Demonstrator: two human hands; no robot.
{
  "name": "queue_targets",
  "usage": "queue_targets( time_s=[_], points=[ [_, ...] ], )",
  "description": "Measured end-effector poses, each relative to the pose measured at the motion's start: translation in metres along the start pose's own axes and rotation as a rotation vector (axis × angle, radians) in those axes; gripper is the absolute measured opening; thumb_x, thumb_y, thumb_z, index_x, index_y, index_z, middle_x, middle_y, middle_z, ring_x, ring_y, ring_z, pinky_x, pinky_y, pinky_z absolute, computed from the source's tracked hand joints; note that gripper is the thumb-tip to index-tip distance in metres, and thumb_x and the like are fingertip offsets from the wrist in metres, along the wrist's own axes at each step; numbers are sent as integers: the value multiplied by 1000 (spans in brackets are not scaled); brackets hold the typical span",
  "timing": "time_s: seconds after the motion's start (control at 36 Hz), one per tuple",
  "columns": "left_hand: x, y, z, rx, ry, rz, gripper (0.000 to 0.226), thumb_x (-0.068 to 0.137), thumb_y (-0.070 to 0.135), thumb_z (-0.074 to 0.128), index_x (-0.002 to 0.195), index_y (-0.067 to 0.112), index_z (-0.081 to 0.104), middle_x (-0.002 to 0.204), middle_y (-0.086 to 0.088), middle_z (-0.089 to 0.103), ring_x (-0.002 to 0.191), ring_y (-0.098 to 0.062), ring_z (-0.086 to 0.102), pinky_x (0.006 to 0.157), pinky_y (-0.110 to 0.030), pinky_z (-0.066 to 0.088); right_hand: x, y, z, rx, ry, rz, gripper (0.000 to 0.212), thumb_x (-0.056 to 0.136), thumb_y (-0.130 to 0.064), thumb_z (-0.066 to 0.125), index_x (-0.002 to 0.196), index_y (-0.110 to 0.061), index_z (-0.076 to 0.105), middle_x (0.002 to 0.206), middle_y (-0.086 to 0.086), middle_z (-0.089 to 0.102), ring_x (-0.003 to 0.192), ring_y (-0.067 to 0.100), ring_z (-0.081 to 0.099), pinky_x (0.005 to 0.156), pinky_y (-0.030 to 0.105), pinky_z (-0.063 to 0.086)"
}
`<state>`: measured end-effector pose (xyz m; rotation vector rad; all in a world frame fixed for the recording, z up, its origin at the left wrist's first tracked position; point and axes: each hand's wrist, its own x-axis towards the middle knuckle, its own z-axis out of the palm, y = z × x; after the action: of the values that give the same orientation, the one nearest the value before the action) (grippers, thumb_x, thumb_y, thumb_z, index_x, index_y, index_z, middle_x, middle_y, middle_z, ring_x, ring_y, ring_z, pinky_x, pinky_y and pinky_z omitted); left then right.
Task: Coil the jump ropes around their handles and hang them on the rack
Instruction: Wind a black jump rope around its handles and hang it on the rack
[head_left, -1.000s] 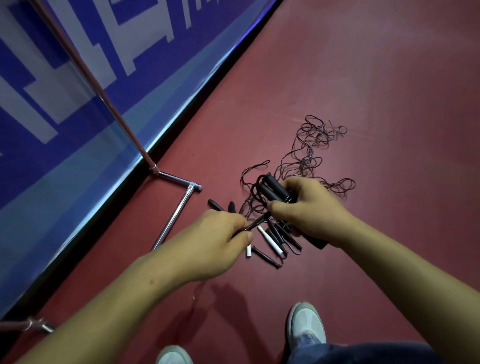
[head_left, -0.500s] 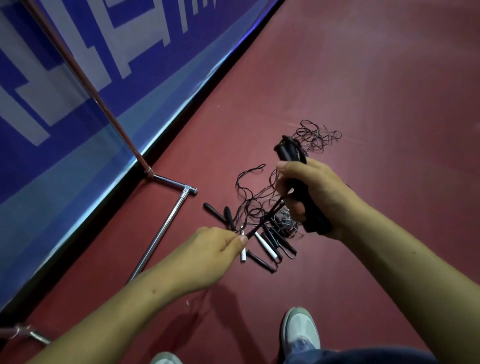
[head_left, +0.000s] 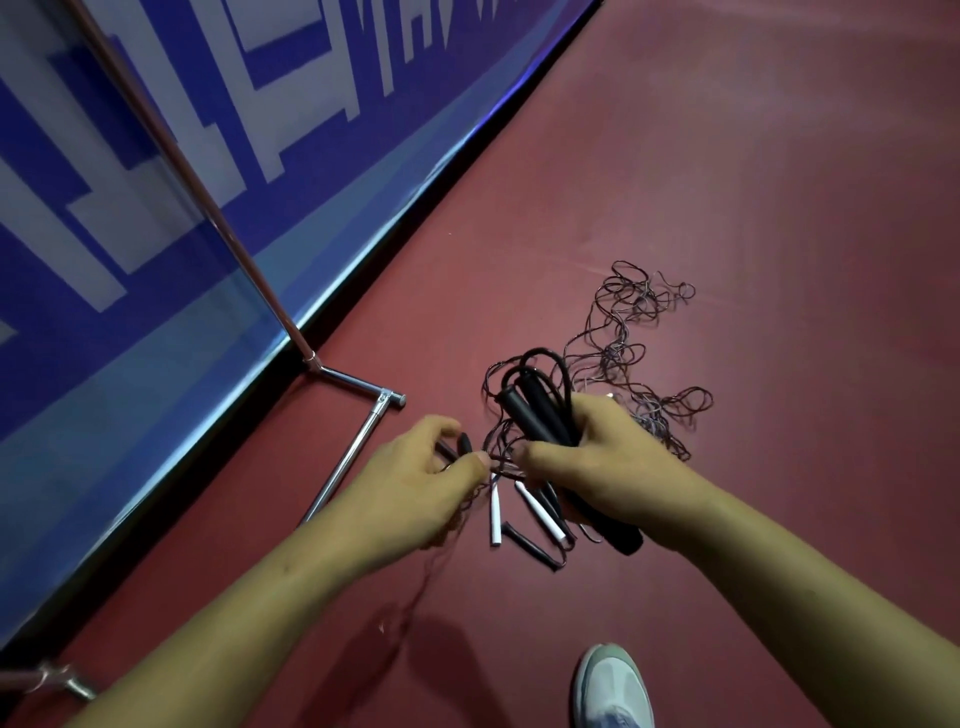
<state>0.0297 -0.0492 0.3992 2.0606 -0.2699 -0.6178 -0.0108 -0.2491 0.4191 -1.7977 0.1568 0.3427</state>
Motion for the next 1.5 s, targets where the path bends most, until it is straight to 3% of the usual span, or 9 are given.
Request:
queue_targets(
  time_s=[0.17, 0.31, 0.39, 0.58, 0.78, 1.03, 1.22, 1.42, 1.5],
  points=[
    [4, 1, -17, 169, 129, -87, 35, 100, 25, 56, 68, 15, 67, 47, 6, 52, 40, -10, 42, 47, -24, 34, 5, 2, -6, 59, 38, 8, 34, 95, -24, 71, 104, 5, 55, 78, 8, 47, 68, 19, 46, 64, 35, 38],
    [-2, 12, -25, -355, 27, -273, 34, 103, 20, 44, 69, 16, 47, 55, -1, 31, 43, -14, 21, 49, -25, 21, 10, 7, -6, 13, 141, -69, 13, 96, -26, 71, 94, -17, 61, 72, -6, 57, 65, 10, 54, 68, 31, 44],
    [-12, 24, -18, -444, -98, -205, 42, 103, 27, 50, 65, 22, 33, 60, -2, 20, 48, -14, 16, 49, -26, 20, 15, 9, 8, 136, 231, -91, 17, 97, -18, 70, 98, -10, 55, 79, 12, 62, 70, 29, 66, 69, 42, 53],
    [-20, 40, -21, -222, -171, -10, 49, 103, 26, 56, 56, 22, 40, 57, -4, 30, 48, -16, 24, 49, -28, 21, 28, 13, 4, 116, 277, 58, 40, 91, -41, 75, 101, -9, 54, 74, 3, 51, 56, 14, 51, 54, 33, 47],
    [-36, 43, -2, 265, -200, 153, 41, 100, 41, 55, 67, 20, 44, 51, 10, 35, 48, -7, 28, 49, -23, 27, 38, 20, -7, 261, 462, 118, 28, 91, -22, 77, 87, 4, 68, 49, 0, 52, 35, 10, 43, 39, 17, 36],
    [-46, 43, 12, 364, -175, 226, 39, 100, 44, 48, 73, 18, 40, 55, 9, 45, 49, -11, 36, 52, -33, 38, 45, 28, -19, 242, 521, 198, 17, 90, -14, 72, 87, -4, 59, 62, 8, 49, 43, 15, 46, 41, 26, 39],
    [-43, 49, 5, 239, -142, 223, 41, 97, 36, 59, 65, 16, 43, 49, 8, 36, 48, -9, 29, 46, -22, 26, 48, 30, -4, -4, 474, 108, 31, 89, -27, 77, 96, -1, 63, 82, 25, 71, 58, 26, 61, 60, 46, 57],
    [-33, 29, 22, 82, 61, 196, 48, 83, 28, 78, 59, 11, 41, 70, 8, 45, 56, -7, 41, 54, -17, 34, 42, 12, 8, 554, 384, 88, 25, 96, -26, 72, 96, -15, 49, 81, 6, 48, 66, 15, 48, 52, 28, 45],
    [-26, 22, 29, 88, 76, 132, 44, 81, 36, 78, 66, 1, 56, 88, -1, 57, 71, -16, 60, 66, -34, 53, 40, 5, 16, 725, 316, 69, 31, 97, -26, 71, 97, -17, 41, 77, 3, 38, 59, 13, 42, 48, 26, 43]
  ],
)
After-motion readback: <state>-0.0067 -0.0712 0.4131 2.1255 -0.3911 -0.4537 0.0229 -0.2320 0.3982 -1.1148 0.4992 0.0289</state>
